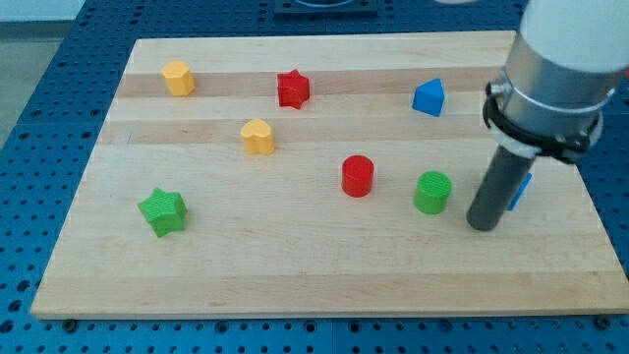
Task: Push the red circle towards the center of the board
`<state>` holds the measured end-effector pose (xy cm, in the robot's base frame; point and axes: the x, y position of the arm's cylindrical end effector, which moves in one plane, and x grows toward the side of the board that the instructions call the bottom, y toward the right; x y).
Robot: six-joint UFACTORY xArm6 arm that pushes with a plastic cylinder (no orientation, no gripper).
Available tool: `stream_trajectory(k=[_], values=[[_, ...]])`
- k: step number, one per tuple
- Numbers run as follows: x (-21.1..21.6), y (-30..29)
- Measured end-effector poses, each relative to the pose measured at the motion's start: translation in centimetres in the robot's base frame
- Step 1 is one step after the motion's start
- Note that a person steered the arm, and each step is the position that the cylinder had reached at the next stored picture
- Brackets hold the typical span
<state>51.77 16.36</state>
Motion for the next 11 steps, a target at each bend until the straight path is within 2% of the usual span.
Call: stream_trajectory(k=[2,4,6,7,8,9,10,11], values=[[-5.1,-4.9],[-2.0,-4.3],[4.3,-4.6],[1.9,-8.3],[-3.6,-11.0],[-4.3,-12.2],[-0.8,-11.9],[-0.6,-9.4]])
